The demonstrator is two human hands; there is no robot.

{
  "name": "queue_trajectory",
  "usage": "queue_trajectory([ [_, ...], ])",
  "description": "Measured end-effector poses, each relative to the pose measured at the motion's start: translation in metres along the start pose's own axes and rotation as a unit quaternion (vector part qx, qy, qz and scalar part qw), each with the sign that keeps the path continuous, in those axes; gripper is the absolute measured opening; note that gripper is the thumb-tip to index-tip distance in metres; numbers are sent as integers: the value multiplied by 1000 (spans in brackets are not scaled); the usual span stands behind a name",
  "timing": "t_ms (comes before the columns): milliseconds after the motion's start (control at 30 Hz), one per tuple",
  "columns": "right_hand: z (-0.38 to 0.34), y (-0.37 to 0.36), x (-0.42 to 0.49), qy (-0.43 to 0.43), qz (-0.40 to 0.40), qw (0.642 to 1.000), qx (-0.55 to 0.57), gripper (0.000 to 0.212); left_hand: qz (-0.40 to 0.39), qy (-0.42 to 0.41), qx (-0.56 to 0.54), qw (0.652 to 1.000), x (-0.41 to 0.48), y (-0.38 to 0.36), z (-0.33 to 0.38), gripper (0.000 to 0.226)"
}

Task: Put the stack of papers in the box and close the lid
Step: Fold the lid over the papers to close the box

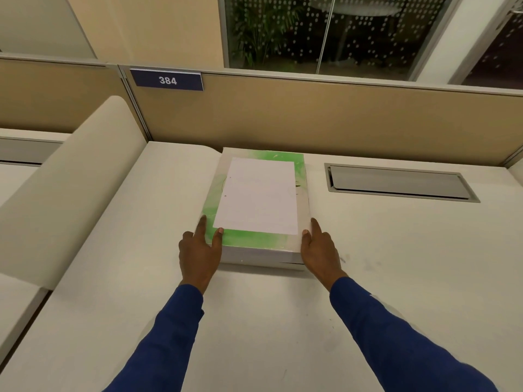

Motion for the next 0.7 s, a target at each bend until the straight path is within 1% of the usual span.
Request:
queue_trajectory([
  [100, -2, -4, -3, 20, -11, 999, -22, 61, -1, -6, 4, 1000, 0, 0, -1, 65],
  [200, 0, -7, -4, 21, -18, 999, -32, 62, 0, -3, -4, 1000, -2, -1, -4, 64],
  [300, 7, -13, -8, 19, -42, 998, -51, 65, -1, -6, -3, 1000, -7, -2, -8, 65],
  [500, 19, -26, -15, 11, -73, 993, -92, 70, -36, -33, 67, 997, -11, -11, -17, 68],
  [700, 18, -31, -11, 31, -66, 988, -138, 71, -67, -33, 107, 991, -10, -25, -24, 71],
])
Point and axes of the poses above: each hand's wrist, its own x-axis towards the middle knuckle, its own y-axis out of the back of the hand, z = x × y, the point moved 8 cm from there along x, towards the middle knuckle, and after that the axes turned 15 degrees about z, right-handed, at the moved point
